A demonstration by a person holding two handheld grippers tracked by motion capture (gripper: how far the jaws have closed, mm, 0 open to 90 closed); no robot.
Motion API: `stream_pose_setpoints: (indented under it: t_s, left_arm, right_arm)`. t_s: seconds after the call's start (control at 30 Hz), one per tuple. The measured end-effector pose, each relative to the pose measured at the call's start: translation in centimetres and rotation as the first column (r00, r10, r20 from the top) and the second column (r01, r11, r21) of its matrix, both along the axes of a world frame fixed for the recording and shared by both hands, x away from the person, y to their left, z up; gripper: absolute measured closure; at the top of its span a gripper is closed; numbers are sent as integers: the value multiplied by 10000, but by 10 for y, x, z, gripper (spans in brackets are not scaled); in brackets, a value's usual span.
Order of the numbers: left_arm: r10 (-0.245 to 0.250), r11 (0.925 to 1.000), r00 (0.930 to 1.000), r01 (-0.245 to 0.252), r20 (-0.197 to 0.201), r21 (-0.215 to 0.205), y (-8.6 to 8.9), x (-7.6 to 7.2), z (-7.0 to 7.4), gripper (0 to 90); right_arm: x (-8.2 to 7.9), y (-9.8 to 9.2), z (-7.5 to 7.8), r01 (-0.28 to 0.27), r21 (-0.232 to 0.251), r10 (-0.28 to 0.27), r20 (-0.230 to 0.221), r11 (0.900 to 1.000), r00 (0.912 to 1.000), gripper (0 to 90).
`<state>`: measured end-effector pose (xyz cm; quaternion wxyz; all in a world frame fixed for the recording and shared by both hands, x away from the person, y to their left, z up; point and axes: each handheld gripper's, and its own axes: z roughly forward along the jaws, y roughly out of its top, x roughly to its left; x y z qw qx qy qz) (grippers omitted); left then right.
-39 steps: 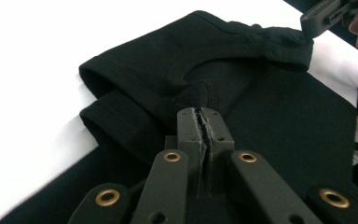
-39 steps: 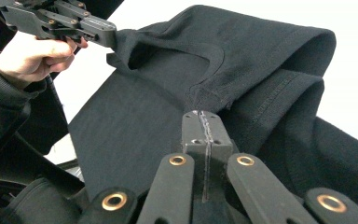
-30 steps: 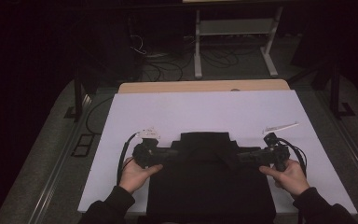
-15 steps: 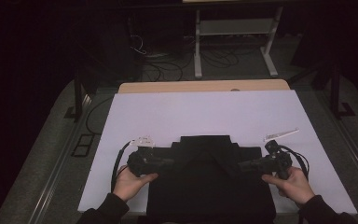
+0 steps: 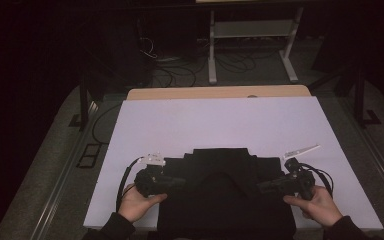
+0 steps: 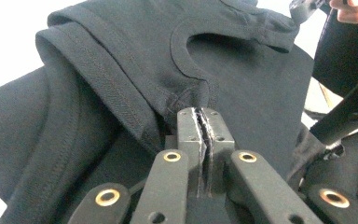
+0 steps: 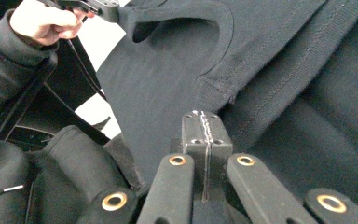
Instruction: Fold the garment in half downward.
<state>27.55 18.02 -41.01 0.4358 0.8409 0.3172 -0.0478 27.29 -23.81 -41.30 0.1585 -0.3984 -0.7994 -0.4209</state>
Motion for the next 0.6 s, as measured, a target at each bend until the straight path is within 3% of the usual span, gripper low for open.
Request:
stream_pose_setpoints:
  t_s: [0.6]
  left_arm:
    - [-157,9996,9998,160,-130,232,3,-13,-6,865]
  right_arm:
    - [-14,4,-8,-464,-321,457,-208,9984,9987,890]
